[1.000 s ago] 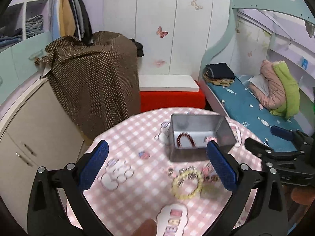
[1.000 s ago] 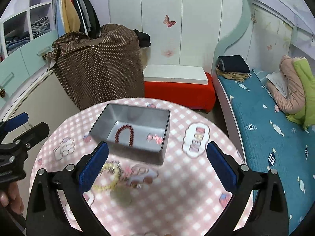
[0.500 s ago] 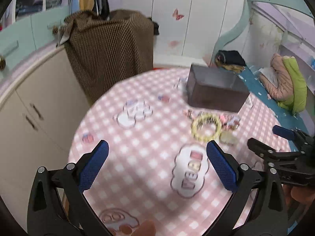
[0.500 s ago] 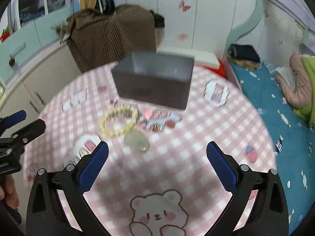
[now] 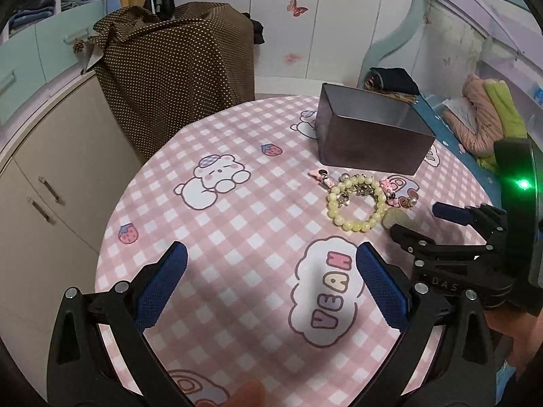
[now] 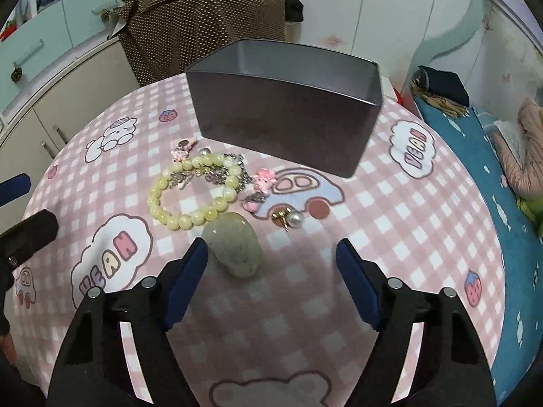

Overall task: Organize jewelry
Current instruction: 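Move the right gripper to the pale green jade pendant, then close the right gripper on the jade pendant while the left gripper reaches the yellow bracelet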

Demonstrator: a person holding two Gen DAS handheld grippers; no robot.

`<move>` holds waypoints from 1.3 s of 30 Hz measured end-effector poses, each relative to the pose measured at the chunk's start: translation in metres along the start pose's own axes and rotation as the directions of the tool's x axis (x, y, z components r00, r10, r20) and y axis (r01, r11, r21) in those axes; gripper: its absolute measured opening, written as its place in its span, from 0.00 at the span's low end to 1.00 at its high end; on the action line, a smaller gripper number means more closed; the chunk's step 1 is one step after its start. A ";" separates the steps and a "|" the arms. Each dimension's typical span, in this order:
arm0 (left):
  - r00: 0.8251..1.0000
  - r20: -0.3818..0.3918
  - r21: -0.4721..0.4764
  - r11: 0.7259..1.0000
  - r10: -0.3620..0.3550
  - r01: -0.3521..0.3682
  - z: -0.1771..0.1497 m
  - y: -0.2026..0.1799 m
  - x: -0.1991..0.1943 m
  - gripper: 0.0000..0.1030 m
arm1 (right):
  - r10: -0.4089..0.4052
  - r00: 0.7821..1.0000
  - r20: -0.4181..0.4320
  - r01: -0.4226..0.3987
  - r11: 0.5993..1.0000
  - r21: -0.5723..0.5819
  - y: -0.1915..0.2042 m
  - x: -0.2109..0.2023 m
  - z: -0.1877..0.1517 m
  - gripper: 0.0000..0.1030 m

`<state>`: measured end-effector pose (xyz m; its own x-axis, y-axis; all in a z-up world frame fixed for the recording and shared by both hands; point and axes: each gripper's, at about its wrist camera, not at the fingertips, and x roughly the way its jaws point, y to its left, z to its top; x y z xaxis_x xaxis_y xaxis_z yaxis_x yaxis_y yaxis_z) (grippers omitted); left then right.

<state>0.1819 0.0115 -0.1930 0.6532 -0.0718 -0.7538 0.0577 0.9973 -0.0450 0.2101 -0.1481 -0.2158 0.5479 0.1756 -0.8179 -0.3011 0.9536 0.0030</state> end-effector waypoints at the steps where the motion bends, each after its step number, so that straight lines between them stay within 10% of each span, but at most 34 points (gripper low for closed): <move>1: 1.000 -0.003 0.002 1.000 -0.001 0.001 0.001 -0.001 0.001 0.96 | 0.000 1.000 0.000 0.000 1.000 -0.005 0.001 0.001 0.001 0.64; 8: 1.000 -0.014 0.024 1.000 -0.010 0.011 0.004 -0.007 0.009 0.96 | 0.024 1.000 0.012 -0.023 0.999 -0.039 0.011 0.001 0.004 0.27; 32: 0.997 -0.070 0.065 0.997 -0.039 0.043 0.030 -0.035 0.064 0.95 | 0.025 0.999 0.046 -0.028 0.997 0.067 -0.024 -0.026 -0.006 0.27; 34: 0.994 -0.102 0.065 0.997 -0.035 0.041 0.030 -0.035 0.074 0.61 | 0.026 0.999 0.046 -0.029 0.997 0.068 -0.025 -0.026 -0.007 0.27; 39: 0.993 -0.117 0.097 0.994 -0.033 0.044 0.029 -0.038 0.081 0.42 | 0.025 0.998 0.050 -0.028 0.997 0.075 -0.027 -0.029 -0.008 0.27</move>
<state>0.2546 -0.0331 -0.2331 0.5581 -0.1022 -0.8234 0.1598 0.9870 -0.0142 0.1964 -0.1807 -0.1971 0.5788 0.2110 -0.7877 -0.2571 0.9639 0.0693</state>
